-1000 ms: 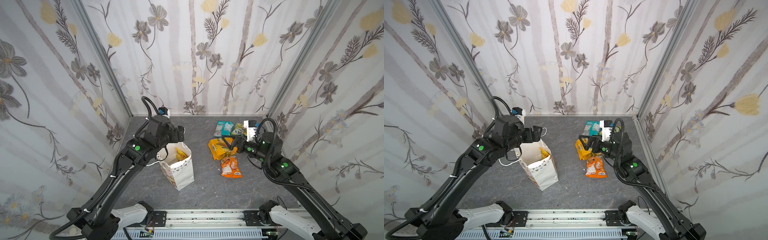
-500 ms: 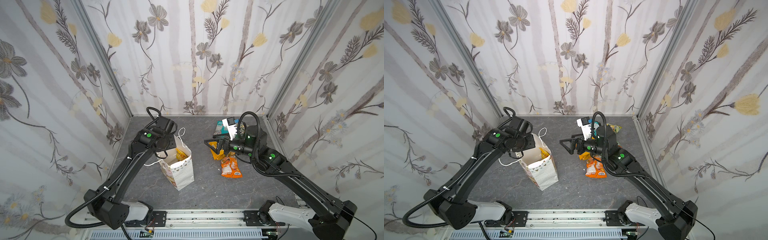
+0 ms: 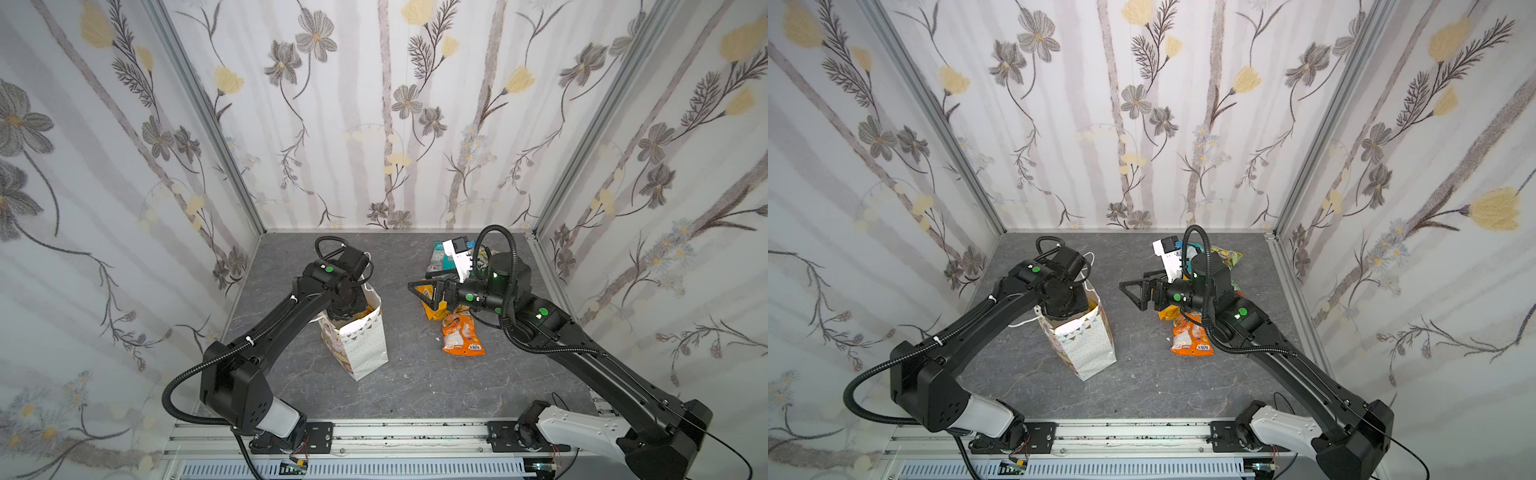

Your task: Take the snacks out of the paper bag

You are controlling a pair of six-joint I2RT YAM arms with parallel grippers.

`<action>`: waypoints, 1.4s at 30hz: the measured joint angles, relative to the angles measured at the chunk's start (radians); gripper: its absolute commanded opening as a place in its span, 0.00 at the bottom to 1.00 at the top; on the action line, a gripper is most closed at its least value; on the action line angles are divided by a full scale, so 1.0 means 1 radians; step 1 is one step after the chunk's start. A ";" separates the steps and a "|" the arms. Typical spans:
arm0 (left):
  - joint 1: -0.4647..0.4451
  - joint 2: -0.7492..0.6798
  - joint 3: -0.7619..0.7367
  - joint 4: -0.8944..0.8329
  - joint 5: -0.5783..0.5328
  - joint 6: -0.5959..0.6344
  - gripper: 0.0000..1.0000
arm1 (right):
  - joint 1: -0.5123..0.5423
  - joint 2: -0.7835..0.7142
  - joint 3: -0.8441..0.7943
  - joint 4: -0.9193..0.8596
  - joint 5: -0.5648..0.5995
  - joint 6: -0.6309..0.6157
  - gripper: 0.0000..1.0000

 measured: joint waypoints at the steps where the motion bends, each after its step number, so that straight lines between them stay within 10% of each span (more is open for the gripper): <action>1: -0.007 0.006 -0.017 0.007 -0.002 -0.012 0.49 | 0.000 0.002 0.000 0.000 0.000 0.000 0.99; 17: -0.020 0.115 -0.182 0.172 0.002 -0.061 0.75 | 0.000 -0.003 -0.039 0.002 -0.001 -0.003 0.99; 42: -0.069 0.171 -0.180 0.145 0.140 -0.001 0.63 | 0.000 0.001 -0.041 0.007 -0.001 0.011 0.99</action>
